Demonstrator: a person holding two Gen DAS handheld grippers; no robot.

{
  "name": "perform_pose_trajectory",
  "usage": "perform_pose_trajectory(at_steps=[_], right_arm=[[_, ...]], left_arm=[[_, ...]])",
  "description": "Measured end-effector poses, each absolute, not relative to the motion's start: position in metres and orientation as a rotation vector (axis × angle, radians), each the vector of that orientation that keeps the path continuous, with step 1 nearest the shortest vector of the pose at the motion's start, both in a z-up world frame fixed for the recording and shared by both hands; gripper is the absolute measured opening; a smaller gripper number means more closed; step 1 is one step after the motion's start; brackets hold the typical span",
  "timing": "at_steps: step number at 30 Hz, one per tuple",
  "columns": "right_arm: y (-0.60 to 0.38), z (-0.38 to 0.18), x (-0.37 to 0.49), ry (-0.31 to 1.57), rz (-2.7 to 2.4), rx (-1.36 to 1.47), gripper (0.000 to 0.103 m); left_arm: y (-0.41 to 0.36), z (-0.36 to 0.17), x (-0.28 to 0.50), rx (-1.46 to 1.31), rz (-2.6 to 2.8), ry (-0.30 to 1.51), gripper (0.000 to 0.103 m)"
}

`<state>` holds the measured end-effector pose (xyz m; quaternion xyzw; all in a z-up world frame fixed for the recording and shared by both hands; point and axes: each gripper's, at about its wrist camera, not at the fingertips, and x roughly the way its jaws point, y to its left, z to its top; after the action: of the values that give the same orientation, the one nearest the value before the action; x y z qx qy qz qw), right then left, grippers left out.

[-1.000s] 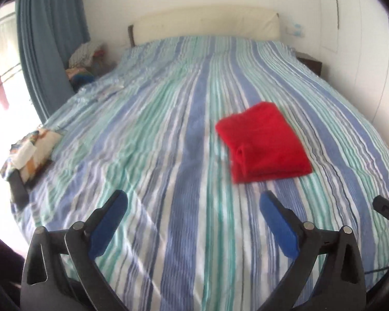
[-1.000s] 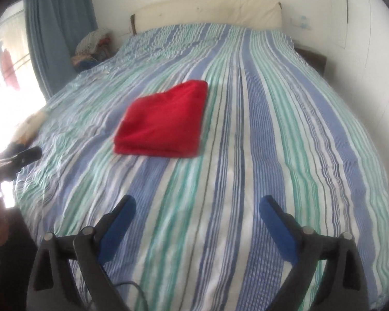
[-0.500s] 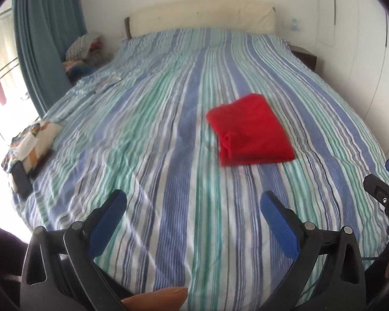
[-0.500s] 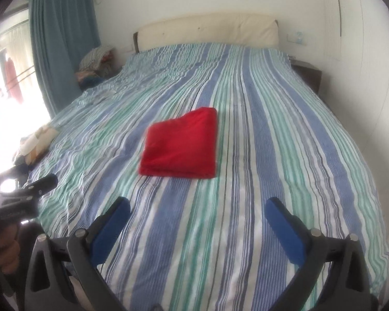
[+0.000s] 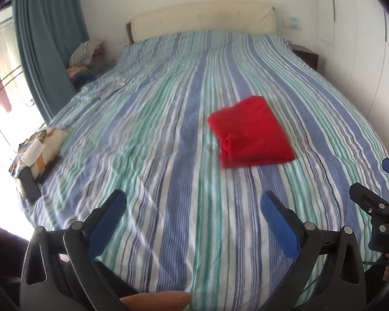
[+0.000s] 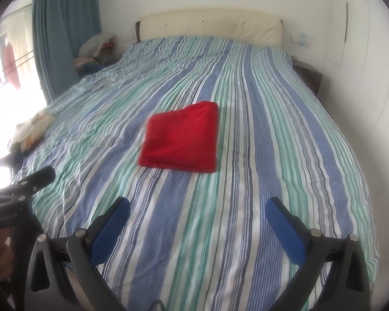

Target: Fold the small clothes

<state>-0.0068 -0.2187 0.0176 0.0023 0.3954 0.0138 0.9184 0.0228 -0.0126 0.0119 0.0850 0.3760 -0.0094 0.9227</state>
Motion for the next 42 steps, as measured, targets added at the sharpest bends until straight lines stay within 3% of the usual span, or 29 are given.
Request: perform_pose_trajectory(at_steps=[12,17,42], right_arm=[[-0.231,0.042,-0.021,0.725,0.044,0.113,0.102],[-0.233,0.034,-0.015,0.793,0.093,0.178,0.102],[-0.199,0.06,-0.017,0.783,0.087,-0.048,0.102]], left_arm=[[-0.015,0.018,0.02,0.169,-0.025,0.767,0.103],[-0.017,0.02,0.018,0.192,-0.013,0.746,0.103],[-0.012,0.037,0.014,0.138,-0.027,0.772,0.103]])
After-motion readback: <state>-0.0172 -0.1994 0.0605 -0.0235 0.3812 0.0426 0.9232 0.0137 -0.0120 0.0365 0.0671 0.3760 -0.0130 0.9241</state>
